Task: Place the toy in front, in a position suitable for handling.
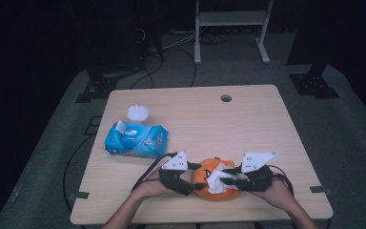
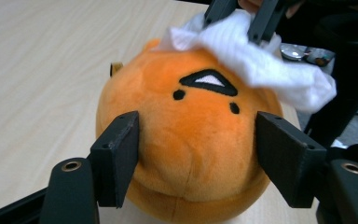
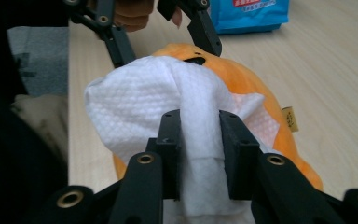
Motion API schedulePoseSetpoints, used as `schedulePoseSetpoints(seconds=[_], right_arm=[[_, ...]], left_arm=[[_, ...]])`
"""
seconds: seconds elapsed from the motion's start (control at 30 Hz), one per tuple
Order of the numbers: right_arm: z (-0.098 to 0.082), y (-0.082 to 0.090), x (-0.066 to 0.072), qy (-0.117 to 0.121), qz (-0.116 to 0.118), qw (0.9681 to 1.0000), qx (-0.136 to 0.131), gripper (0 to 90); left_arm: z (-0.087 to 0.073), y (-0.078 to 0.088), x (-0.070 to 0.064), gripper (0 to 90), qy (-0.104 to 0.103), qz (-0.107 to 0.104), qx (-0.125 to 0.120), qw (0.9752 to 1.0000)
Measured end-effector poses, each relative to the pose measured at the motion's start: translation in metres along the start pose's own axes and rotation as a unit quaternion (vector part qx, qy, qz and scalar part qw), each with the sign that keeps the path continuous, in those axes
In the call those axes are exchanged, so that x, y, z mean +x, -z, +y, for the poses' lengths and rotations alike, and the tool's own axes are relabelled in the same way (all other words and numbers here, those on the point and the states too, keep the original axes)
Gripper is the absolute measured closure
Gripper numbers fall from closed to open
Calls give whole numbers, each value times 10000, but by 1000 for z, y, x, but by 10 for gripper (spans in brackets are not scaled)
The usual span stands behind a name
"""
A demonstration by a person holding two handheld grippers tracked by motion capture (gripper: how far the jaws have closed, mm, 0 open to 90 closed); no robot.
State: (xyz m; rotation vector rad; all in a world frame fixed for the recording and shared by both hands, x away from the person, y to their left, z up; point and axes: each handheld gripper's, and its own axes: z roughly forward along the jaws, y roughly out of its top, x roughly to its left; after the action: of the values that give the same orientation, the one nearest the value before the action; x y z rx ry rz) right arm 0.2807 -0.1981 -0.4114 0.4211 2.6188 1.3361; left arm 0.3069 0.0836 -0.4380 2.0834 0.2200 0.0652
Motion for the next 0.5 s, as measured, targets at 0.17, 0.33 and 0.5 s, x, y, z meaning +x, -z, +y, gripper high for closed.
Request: schedulePoseSetpoints(seconds=[0.17,0.33,0.5], right_arm=[[-10,19,-4,-142,-62,9999,-2,808],[-26,17,-4,-385,5,9992,-52,820],[-20,13,-4,-322,-20,9994,-96,825]], left_arm=[[-5,4,3,300,167,87,-16,9998],[-2,4,3,167,312,135,-126,9993],[3,-8,-3,117,-39,222,104,9997]])
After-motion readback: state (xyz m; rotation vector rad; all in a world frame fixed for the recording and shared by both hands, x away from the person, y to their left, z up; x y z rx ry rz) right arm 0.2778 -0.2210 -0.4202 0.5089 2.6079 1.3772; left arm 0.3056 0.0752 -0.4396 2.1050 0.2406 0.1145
